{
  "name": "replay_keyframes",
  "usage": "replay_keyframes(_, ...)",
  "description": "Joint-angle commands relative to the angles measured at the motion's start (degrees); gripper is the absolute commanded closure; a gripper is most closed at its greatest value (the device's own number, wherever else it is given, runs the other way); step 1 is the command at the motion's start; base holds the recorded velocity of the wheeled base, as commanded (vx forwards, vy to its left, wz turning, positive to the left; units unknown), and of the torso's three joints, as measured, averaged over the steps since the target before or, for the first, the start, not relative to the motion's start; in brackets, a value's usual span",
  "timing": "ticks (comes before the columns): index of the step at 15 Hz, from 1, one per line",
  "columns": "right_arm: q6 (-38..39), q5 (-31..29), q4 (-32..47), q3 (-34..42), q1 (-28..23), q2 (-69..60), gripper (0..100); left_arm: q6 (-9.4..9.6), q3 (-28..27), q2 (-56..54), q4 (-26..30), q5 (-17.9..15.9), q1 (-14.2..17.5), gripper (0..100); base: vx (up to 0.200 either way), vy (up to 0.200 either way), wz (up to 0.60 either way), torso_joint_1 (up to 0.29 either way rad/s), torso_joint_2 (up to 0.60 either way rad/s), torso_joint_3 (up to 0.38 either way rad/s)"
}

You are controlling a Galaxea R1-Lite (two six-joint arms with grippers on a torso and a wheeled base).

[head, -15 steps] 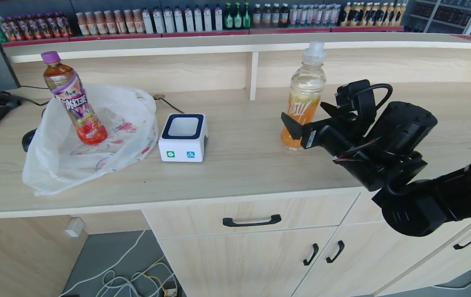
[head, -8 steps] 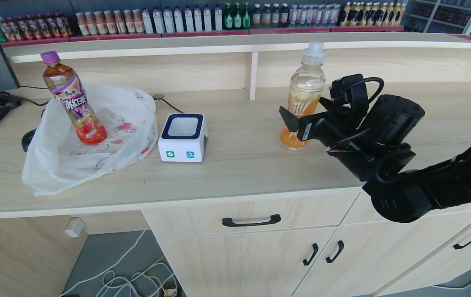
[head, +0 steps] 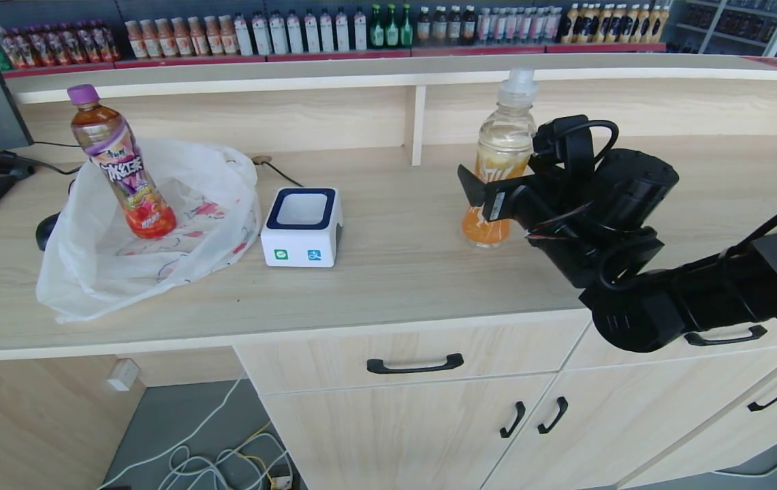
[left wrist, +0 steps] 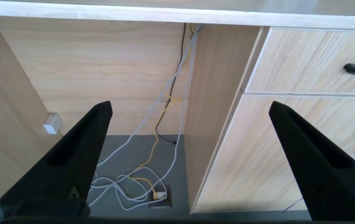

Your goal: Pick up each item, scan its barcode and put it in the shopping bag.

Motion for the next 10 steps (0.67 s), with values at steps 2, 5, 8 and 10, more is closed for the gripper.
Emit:
replay_keyframes(2,-0.02,-0.04,-0.09,-1.15,-0.11,1.64,0,0.0,0.0,-0.02,0.04,0.0,0.0,0,0.0,0.0,0.0,0.0,0.0,0.0)
replay_keyframes(5,0.07,0.14,0.09,-1.68,-0.11,1.64,0,0.0,0.0,0.06,-0.05,0.0,0.0,0,0.0,0.0,0.0,0.0,0.0,0.0)
replay_keyframes(8,0.25,0.31,3.25,-4.14,-0.46,1.73,0,0.0,0.0,0.06,0.04,0.0,0.0,0,0.0,0.0,0.0,0.0,0.0,0.0)
replay_keyframes(10,0.42,0.31,3.87,-5.19,-0.46,2.17,0,0.0,0.0,-0.02,-0.05,0.0,0.0,0,0.0,0.0,0.0,0.0,0.0,0.0)
